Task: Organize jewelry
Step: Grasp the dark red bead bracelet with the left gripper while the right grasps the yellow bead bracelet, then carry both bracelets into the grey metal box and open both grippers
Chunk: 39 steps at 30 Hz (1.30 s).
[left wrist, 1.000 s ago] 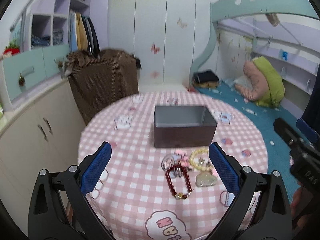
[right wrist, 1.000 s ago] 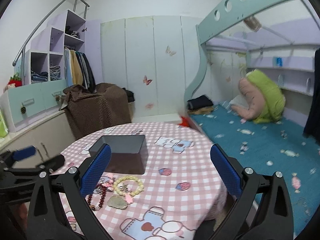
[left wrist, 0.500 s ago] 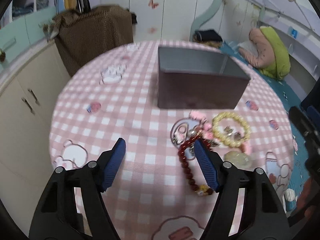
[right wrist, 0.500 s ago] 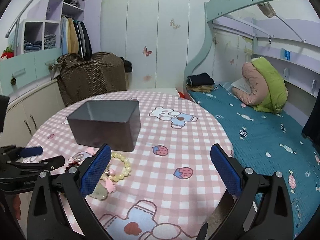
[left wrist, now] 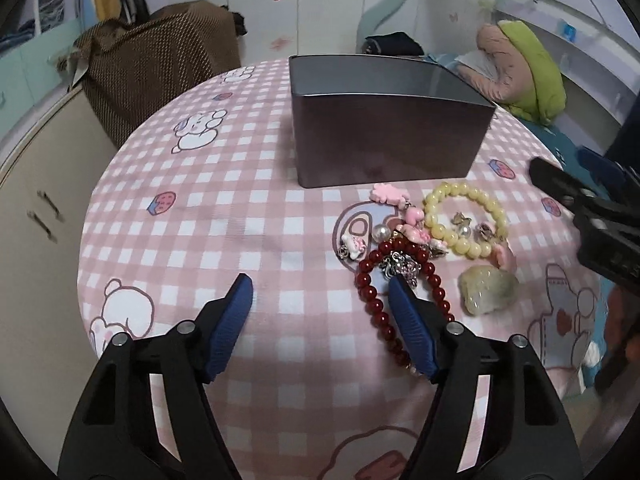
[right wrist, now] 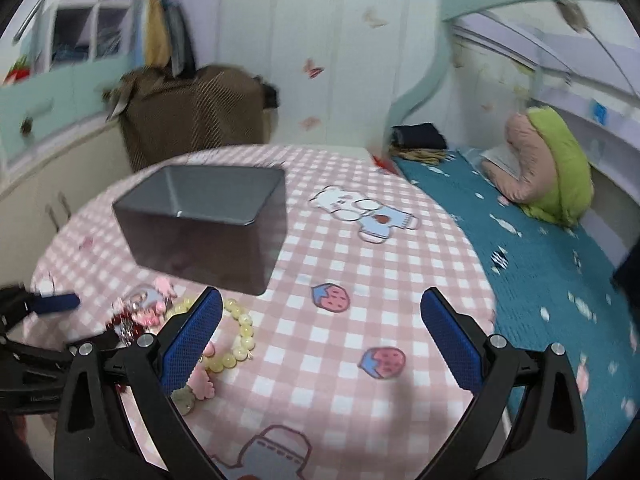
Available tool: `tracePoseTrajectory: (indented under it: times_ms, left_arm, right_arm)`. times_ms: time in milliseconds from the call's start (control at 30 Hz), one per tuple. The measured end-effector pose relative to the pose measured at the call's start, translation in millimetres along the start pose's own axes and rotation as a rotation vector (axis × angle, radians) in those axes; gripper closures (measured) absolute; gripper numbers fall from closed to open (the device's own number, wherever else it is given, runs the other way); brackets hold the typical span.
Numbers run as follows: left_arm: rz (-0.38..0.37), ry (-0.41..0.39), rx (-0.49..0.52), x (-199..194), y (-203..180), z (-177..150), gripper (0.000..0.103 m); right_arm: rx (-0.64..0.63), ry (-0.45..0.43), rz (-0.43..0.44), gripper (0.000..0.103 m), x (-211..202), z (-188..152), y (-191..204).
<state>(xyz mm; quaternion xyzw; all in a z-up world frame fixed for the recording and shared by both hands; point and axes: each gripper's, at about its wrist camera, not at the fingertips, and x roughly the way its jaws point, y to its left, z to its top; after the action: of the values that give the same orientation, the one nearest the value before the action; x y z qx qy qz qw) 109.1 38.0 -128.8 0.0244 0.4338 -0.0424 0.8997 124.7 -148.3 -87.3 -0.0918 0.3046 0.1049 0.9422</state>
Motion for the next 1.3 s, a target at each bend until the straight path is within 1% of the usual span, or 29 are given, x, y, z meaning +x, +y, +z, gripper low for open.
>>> tracePoseTrajectory:
  times_ms: [33,100,133,167,200,233,267,333,367,433,467,500,533,567,600,633,700,733,800,867,900,1000,1167,1300]
  left_arm:
    - [-0.008,-0.005,0.011,-2,1,-1,0.044]
    - [-0.023,-0.010,0.028,-4,3,-2,0.059]
    - [-0.036,-0.014,0.032,-4,5,-2,0.062]
    - [-0.058,-0.021,0.034,-4,6,-2,0.068]
    - [-0.080,-0.028,0.035,-3,10,-1,0.078]
    - [-0.090,-0.028,0.031,-2,13,1,0.084]
    - [-0.108,-0.025,0.019,-1,18,3,0.094]
    - [-0.170,-0.016,-0.014,0,29,5,0.095]
    - [-0.204,-0.019,-0.027,1,33,6,0.095]
    - [-0.247,-0.031,-0.051,2,39,5,0.095]
    - [-0.268,-0.039,-0.064,3,41,5,0.095]
    - [-0.297,-0.052,-0.080,2,44,5,0.095]
    - [-0.318,-0.061,-0.091,2,46,5,0.095]
    - [-0.346,-0.073,-0.106,0,48,4,0.095]
    - [-0.371,-0.089,-0.121,-1,50,5,0.095]
    - [-0.387,-0.101,-0.130,-4,51,5,0.095]
    - [-0.433,-0.147,-0.147,-12,52,8,0.095]
    - [-0.444,-0.165,-0.149,-16,50,9,0.095]
    - [-0.462,-0.185,-0.159,-22,49,13,0.095]
    - [-0.501,-0.204,-0.165,-27,48,16,0.095]
    - [-0.509,-0.210,-0.162,-26,49,18,0.095]
    - [-0.515,-0.239,-0.156,-35,45,22,0.095]
    - [-0.542,-0.270,-0.168,-45,40,32,0.095]
    - [-0.534,-0.303,-0.158,-57,37,36,0.095]
  right_arm:
    - [-0.023,0.018,0.007,0.007,5,1,1]
    - [-0.065,0.053,0.043,0.007,15,4,1]
    - [-0.073,0.070,0.047,0.007,20,4,2]
    - [-0.081,0.098,0.052,0.007,25,5,1]
    - [-0.084,0.113,0.063,0.007,28,7,2]
    - [-0.085,0.131,0.082,0.008,33,9,1]
    - [-0.087,0.144,0.088,0.009,36,10,2]
    - [-0.112,0.158,0.108,0.016,42,13,5]
    - [-0.127,0.172,0.119,0.018,46,13,8]
    - [-0.159,0.217,0.127,0.027,55,12,13]
    - [-0.169,0.233,0.145,0.030,58,9,14]
    - [-0.167,0.227,0.169,0.039,57,8,14]
    - [-0.169,0.231,0.196,0.053,56,8,14]
    - [-0.175,0.241,0.231,0.061,54,9,14]
    - [-0.182,0.247,0.260,0.081,53,8,15]
    - [-0.194,0.249,0.271,0.092,52,7,17]
    - [-0.216,0.241,0.235,0.093,48,5,19]
    - [-0.209,0.243,0.233,0.094,48,6,19]
    - [-0.189,0.234,0.225,0.094,44,5,15]
    - [-0.167,0.208,0.217,0.094,37,7,11]
    - [-0.154,0.197,0.214,0.094,35,9,7]
    - [-0.132,0.157,0.205,0.094,20,15,2]
    - [-0.134,0.109,0.204,0.094,4,25,1]
    - [-0.125,0.044,0.199,0.094,-14,34,-4]
